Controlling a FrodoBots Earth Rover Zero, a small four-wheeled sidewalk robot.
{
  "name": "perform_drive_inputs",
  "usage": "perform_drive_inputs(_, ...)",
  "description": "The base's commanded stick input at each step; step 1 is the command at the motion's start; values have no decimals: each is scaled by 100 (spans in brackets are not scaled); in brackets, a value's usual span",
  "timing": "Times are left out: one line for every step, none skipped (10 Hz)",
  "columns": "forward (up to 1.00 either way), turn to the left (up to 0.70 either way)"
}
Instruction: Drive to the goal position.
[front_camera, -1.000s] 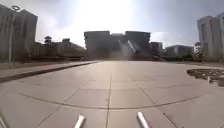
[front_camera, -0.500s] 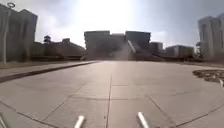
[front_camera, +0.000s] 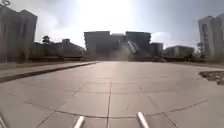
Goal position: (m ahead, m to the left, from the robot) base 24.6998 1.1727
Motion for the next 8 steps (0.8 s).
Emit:
perform_drive_inputs(100, 0)
perform_drive_inputs(100, 0)
perform_drive_inputs(100, 0)
perform_drive_inputs(100, 0)
perform_drive_inputs(100, 0)
perform_drive_inputs(100, 0)
perform_drive_inputs(100, 0)
perform_drive_inputs(100, 0)
